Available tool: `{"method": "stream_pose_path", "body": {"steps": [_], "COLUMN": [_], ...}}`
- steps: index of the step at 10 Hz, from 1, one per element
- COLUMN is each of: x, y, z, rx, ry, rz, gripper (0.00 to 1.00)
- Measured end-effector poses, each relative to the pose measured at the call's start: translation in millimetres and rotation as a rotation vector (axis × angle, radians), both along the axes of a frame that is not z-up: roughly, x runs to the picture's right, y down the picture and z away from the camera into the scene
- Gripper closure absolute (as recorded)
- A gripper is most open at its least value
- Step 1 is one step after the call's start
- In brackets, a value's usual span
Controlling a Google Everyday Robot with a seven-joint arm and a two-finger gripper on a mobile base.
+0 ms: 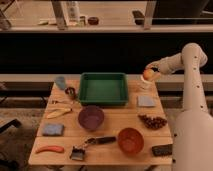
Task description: Place apple in paper cup
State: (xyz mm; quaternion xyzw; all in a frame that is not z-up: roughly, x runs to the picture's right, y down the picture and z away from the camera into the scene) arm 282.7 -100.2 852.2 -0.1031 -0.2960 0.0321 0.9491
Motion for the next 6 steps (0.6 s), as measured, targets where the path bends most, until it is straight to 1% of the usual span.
{"method": "stream_pose_path", "body": {"steps": [2, 4, 6], "x": [-3.6, -11.7, -4.9], "y": [-1.9, -7.2, -9.3], "z": [1.4, 4.6, 6.1], "rx": [0.015, 0.031, 0.039], "ry": [0.009, 0.02, 0.049], "rz": [-0.02, -0.063, -0.095], "gripper": [0.98, 0.98, 0.98]}}
